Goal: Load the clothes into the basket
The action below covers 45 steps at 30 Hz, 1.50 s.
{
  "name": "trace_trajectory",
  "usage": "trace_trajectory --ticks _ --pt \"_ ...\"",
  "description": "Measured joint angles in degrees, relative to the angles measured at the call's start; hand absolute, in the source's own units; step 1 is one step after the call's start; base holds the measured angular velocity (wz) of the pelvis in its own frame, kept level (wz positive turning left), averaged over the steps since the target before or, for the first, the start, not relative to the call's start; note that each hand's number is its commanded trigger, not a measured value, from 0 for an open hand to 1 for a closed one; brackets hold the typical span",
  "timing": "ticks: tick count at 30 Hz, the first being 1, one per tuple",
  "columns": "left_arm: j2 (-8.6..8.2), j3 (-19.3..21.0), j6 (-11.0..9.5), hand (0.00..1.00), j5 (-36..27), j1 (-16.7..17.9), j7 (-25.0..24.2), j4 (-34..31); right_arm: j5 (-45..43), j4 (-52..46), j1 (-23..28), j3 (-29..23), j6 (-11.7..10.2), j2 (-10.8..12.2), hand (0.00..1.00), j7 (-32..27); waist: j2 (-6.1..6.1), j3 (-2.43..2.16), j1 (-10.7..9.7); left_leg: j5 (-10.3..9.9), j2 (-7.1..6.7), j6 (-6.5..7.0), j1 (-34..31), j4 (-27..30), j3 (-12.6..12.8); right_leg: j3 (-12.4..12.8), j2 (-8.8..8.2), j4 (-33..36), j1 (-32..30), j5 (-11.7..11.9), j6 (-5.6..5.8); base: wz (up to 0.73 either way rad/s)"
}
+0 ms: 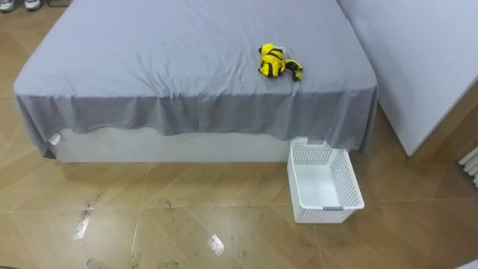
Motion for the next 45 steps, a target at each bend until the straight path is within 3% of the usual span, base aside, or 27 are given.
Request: trace_trajectory --ticks 15,23,27,30,32,33,34,35,36,37,38,39,40,41,42,43,45 --pt "0.31 0.1 0.5 0.00 -1.3 0.7 -2.3 0.1 0.7 1.6 -0.5 0.0 0.1 0.1 0.00 0.5 0.26 0.04 0.0 0.0 -0.02 0.00 0.0 0.1 0.0 -0.3 -0.03 0.0 0.2 0.0 0.00 0.00" --pt "0.07 2.2 0.9 0.00 -1.3 1.8 -1.9 0.1 1.7 1.7 0.1 -1.7 0.0 0.8 0.00 0.4 -0.20 0.18 -0.5 -0.2 0.10 0.03 0.0 0.3 -0.1 -0.4 0.07 0.1 0.4 0.0 0.02 0.00" --pt "-0.09 3.2 0.8 0.00 -4.7 1.4 -1.9 -0.1 1.1 1.2 0.1 -2.2 0.0 0.9 0.00 0.5 0.10 -0.06 -0.5 -3.0 1.68 -0.31 -1.9 5.5 0.4 -0.1 0.79 1.4 -0.2 -1.1 -0.35 -0.04" --pt "0.00 3.6 0.8 0.00 -10.4 1.3 -2.1 0.0 1.3 1.3 0.2 -2.1 -0.2 1.0 0.00 0.5 0.20 0.06 -0.1 -5.5 3.04 -1.03 -4.9 13.7 0.7 0.0 1.58 3.6 -0.4 -2.6 -1.16 -0.07" --pt "0.20 3.9 0.8 0.00 -12.4 1.2 -2.2 0.0 1.3 1.3 0.3 -2.2 -0.6 1.1 0.00 0.5 -0.16 0.01 -0.2 -5.5 3.76 -1.04 -7.6 19.5 1.1 0.1 1.57 4.2 -0.4 -3.4 -1.58 0.10" --pt "0.32 4.1 0.3 0.00 -12.7 1.2 -2.2 0.0 1.3 1.3 0.5 -2.2 -1.0 0.9 0.00 0.5 -0.06 0.14 -0.2 -5.4 4.80 -1.02 -10.5 25.1 1.8 0.1 1.67 4.2 -0.2 -3.7 -1.98 0.13" --pt "0.45 4.2 -0.7 0.00 -14.8 1.1 -2.2 0.0 2.2 1.5 0.6 -2.1 -1.3 0.8 0.00 0.4 -0.13 0.62 -0.1 -5.0 5.34 -0.45 -14.5 31.3 1.4 0.2 1.60 4.7 0.5 -4.4 -2.64 0.09" --pt "0.48 4.1 -0.9 0.00 -16.2 1.2 -2.1 0.0 3.1 1.6 0.7 -2.0 -1.3 0.7 0.00 0.3 -0.26 0.51 0.0 -5.2 4.63 -0.21 -15.6 30.0 1.3 0.3 1.07 5.2 0.6 -4.9 -2.64 0.00" --pt "0.33 2.8 -1.0 0.00 -18.4 1.3 -2.1 0.0 4.1 1.7 0.7 -2.0 -1.2 0.3 0.00 0.0 -0.59 0.34 -0.1 -4.7 2.73 -0.35 -18.3 25.1 1.1 0.2 0.02 5.9 0.3 -5.9 -2.32 -0.03" --pt "0.10 1.7 -1.0 0.00 -19.9 1.4 -2.1 0.0 4.5 1.7 0.7 -2.0 -1.0 0.1 0.00 -0.3 -0.45 0.42 -0.1 -2.9 1.32 -1.69 -21.4 17.4 0.5 0.3 -0.81 6.4 -0.2 -6.8 -1.72 -0.08" --pt "-0.11 1.7 -1.0 0.00 -20.5 1.4 -2.1 0.0 4.5 1.8 0.8 -2.1 -0.8 0.1 0.00 -0.4 -0.37 0.43 0.1 -1.0 0.85 -1.88 -22.7 13.3 0.4 0.4 -1.06 6.4 -0.1 -7.2 -1.42 -0.31" --pt "-0.50 1.9 -1.1 0.00 -21.4 1.7 -2.1 0.1 4.4 1.8 0.8 -2.1 -0.3 0.0 0.00 -0.5 -0.33 0.40 0.8 3.8 0.70 -1.75 -24.4 7.7 0.5 1.1 -1.60 6.4 0.2 -8.0 -0.95 -0.55" --pt "-0.77 2.0 -1.4 0.00 -22.5 2.0 -2.1 0.3 4.2 1.8 0.8 -2.0 0.0 0.0 0.00 -0.8 -0.04 0.36 1.3 8.3 0.93 -1.29 -24.9 5.4 0.9 2.0 -2.15 5.8 0.9 -8.6 -0.43 -0.52" --pt "-0.79 2.2 -1.4 0.00 -22.6 2.0 -2.1 0.3 3.8 1.8 0.9 -2.0 0.1 0.0 0.00 -0.9 -0.27 0.16 1.2 10.3 0.55 -0.16 -25.1 5.4 1.3 2.2 -2.56 5.5 1.5 -9.1 0.08 -0.25" --pt "-0.66 2.3 -2.2 0.00 -22.7 1.6 -2.1 0.3 3.6 1.7 0.9 -2.2 0.0 -0.1 0.00 -0.9 -0.63 -0.02 0.6 12.5 -0.38 1.97 -26.0 6.3 2.6 2.4 -3.61 5.0 1.7 -9.7 1.56 0.10" --pt "-0.25 2.2 -3.0 0.00 -22.6 1.3 -2.2 0.5 3.4 1.7 0.8 -2.3 -0.1 -0.1 0.00 -1.1 -1.46 -0.39 0.2 11.6 -1.50 3.98 -26.6 8.8 3.9 2.3 -4.80 4.8 1.5 -10.5 2.90 0.08" --pt "-0.31 2.0 -3.3 0.00 -22.6 0.2 -2.4 1.3 3.3 1.8 0.8 -3.2 -0.7 -0.5 0.00 -1.0 -1.77 -0.04 0.2 7.5 -2.61 4.96 -27.5 13.5 5.6 3.6 -6.80 4.4 2.3 -9.9 3.98 -0.12"
